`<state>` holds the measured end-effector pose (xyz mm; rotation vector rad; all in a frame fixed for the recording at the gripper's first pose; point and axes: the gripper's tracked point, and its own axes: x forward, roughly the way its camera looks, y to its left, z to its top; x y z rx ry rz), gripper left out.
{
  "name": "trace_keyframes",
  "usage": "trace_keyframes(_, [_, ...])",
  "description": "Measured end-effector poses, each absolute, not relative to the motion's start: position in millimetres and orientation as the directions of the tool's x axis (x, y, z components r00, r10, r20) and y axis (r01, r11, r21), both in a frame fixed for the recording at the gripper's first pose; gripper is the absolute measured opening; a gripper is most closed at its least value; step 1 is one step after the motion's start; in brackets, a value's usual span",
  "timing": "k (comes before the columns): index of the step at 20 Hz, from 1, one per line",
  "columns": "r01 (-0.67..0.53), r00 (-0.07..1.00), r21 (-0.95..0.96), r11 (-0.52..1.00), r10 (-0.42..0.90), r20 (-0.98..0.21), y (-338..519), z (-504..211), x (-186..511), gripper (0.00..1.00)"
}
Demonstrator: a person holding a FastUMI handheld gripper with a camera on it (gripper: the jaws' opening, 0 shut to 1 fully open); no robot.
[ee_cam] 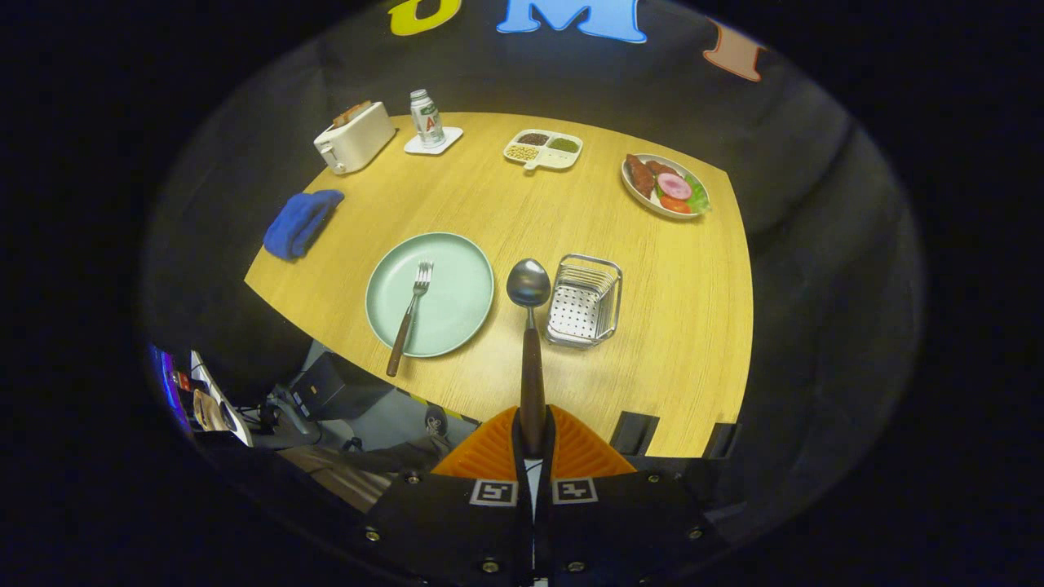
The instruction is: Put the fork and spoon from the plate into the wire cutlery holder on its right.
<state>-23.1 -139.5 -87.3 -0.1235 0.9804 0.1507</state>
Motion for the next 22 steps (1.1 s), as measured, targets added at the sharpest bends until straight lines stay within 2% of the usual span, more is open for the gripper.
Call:
trace_keyframes(4, [-0.131, 0.506, -0.046, 0.99, 0.027, -0.862, -160.8, -96.5, -18.2, 0.01])
trace_keyframes(12, [-0.12, 0.4, -0.074, 0.99, -0.02, -0.916, -175.2, -124.4, 10.3, 0.01])
trace_keyframes(19, [-0.084, 0.36, -0.053, 0.995, -0.019, -0.933, -178.1, -137.0, 40.5, 0.01])
trace_keyframes(22, [-0.069, 0.365, -0.029, 0.997, -0.002, -0.931, -177.3, -132.8, 47.6, 0.09])
